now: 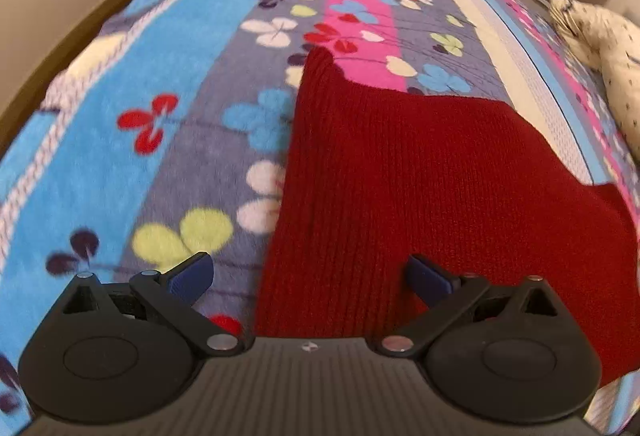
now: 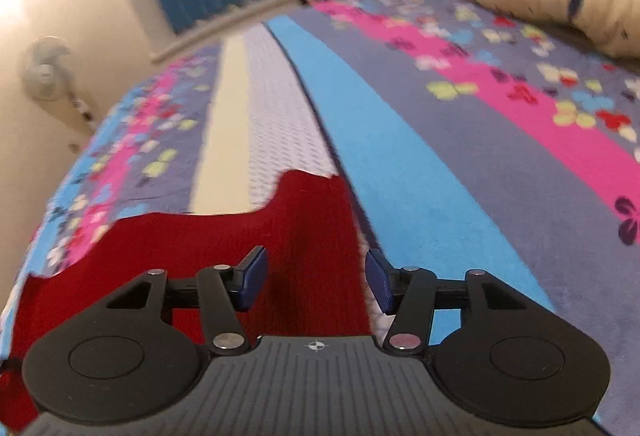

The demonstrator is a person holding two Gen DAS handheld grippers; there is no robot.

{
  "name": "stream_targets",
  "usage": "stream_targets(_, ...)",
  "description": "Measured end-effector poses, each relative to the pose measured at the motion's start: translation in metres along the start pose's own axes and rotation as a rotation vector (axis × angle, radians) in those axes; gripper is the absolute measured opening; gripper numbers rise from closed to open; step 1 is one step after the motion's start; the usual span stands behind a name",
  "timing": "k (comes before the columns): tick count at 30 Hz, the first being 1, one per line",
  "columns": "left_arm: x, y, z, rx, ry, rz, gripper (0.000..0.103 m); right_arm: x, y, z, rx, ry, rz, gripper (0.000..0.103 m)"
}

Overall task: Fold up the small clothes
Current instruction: 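Lay the hem onto the collar and open both tools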

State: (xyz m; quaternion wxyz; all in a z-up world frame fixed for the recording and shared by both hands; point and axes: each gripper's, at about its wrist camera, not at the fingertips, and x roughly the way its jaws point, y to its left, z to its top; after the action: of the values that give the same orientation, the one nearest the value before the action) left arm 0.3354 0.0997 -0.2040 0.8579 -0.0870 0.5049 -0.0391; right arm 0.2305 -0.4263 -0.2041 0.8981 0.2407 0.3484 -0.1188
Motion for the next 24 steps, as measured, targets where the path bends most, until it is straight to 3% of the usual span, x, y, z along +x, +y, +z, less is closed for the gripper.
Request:
stream_targets(2,-0.003,0.002,-0.003,-0.017,0.002,0.002,0.103,0.003,-0.011,0.000,0.094,0.015,-0.011,0.054)
stream_targets(4,-0.003,0.004,-0.008,-0.010,0.010,0.015,0.103,-0.001,-0.023,-0.009,0.182,0.027,0.034,0.054)
stream_targets(6,0.003,0.005,-0.015,0.010,0.033,0.050,0.103,0.002,-0.028,-0.023,0.195,0.078,0.044,0.052)
stream_targets(7,0.005,0.005,-0.017,0.013,0.037,0.063,0.103,0.007,-0.029,-0.035,0.165,0.133,0.045,0.038)
stream_targets(8,0.008,0.007,-0.017,0.005,0.045,0.061,0.103,0.004,-0.030,-0.043,0.146,0.130,0.055,0.022)
stream_targets(9,0.009,0.010,-0.016,-0.017,0.056,0.059,0.103,-0.005,-0.031,-0.045,0.157,0.098,0.058,0.012)
stream_targets(13,0.004,0.014,-0.014,-0.032,0.050,0.069,0.103,-0.039,-0.048,-0.040,0.234,0.031,0.076,0.012)
stream_targets(15,0.005,0.016,-0.015,-0.030,0.057,0.058,0.103,-0.031,-0.045,-0.049,0.139,0.063,0.036,0.012)
stream_targets(17,0.004,0.017,-0.015,-0.050,0.063,0.057,0.103,-0.011,-0.048,-0.060,0.147,0.128,0.029,0.013)
stream_targets(19,-0.003,0.015,-0.016,-0.063,0.067,0.074,0.103,-0.009,-0.050,-0.057,0.206,0.124,0.006,0.024)
stream_targets(20,-0.009,0.013,-0.018,-0.058,0.060,0.084,0.103,-0.018,-0.051,-0.055,0.254,0.099,-0.003,0.041)
stream_targets(22,-0.025,0.006,-0.025,-0.013,0.036,0.109,0.103,-0.041,-0.048,-0.054,0.287,0.049,0.016,0.043)
stream_targets(24,-0.040,-0.002,-0.035,0.031,0.013,0.131,0.103,-0.067,-0.035,-0.058,0.179,0.008,0.045,0.044)
